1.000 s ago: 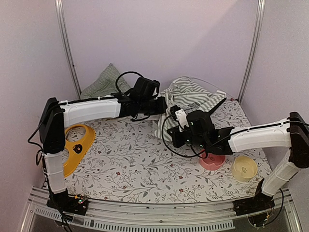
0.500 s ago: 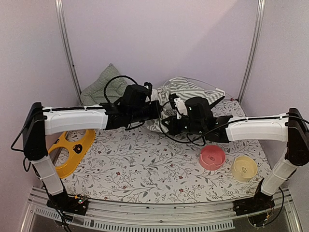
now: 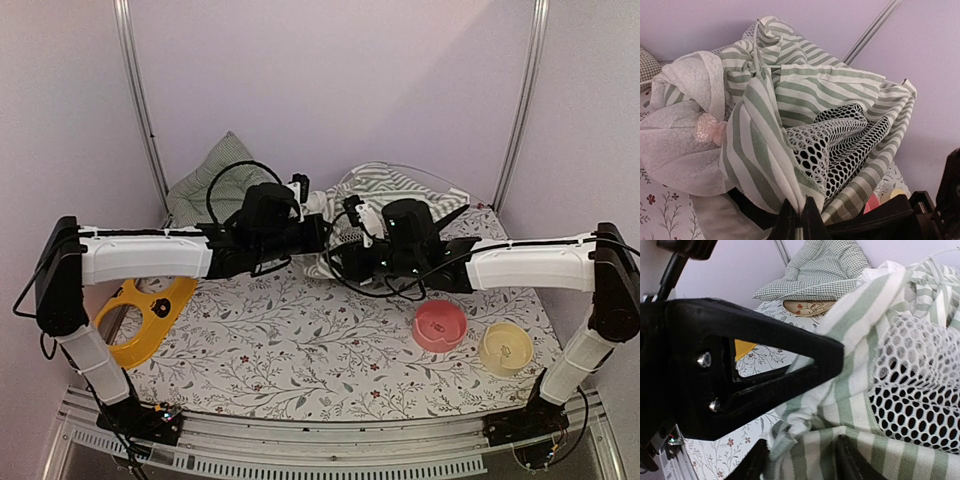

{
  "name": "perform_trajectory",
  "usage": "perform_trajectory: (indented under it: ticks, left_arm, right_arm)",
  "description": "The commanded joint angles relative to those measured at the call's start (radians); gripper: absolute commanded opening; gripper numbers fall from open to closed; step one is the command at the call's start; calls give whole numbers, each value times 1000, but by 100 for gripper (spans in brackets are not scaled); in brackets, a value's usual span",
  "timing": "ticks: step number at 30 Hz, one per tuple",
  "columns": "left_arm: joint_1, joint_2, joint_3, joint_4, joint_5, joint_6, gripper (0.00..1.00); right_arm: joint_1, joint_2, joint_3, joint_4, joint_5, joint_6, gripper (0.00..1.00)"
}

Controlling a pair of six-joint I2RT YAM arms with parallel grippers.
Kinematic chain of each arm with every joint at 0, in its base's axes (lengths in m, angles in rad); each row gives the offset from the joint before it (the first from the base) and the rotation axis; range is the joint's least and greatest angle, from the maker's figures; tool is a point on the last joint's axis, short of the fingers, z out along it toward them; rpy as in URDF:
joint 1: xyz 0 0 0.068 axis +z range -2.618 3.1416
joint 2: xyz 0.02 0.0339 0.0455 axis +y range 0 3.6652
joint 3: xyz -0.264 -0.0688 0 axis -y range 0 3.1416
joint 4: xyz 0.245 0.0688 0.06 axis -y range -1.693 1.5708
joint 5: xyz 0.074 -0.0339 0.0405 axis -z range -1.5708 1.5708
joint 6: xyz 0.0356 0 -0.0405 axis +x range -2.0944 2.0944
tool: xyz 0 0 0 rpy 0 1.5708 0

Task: Set up the pet tent
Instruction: Adjust the tent pole in the pole socket of the pet tent.

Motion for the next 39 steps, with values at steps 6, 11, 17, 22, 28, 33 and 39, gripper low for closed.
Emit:
perform_trajectory:
  ticks: [6, 11, 17, 22, 28, 33, 39]
  left_arm:
    - [59, -123, -164, 265, 86, 152, 0]
    - [77, -198, -263, 355, 105, 203, 0]
    - [87, -273, -386, 455, 175, 276, 0]
    - [91, -359, -507, 514, 222, 364, 0]
    - [103, -413, -569, 483, 326, 401, 0]
    - [103, -427, -597, 466, 332, 411, 0]
    - [95, -409, -591, 430, 333, 473, 0]
  right_arm:
    - [-26, -183, -98, -77, -53, -16, 74]
    - [-54, -314, -157, -147, -99, -16, 87]
    - [-107, -427, -184, -259, -40, 5, 89]
    - [-195, -489, -124, -313, -87, 22, 89]
    - [-258, -438, 26, -437, -49, -63, 91]
    - [-383, -356, 66, -522, -56, -121, 91]
    - [-417, -306, 73, -571, -154, -200, 91]
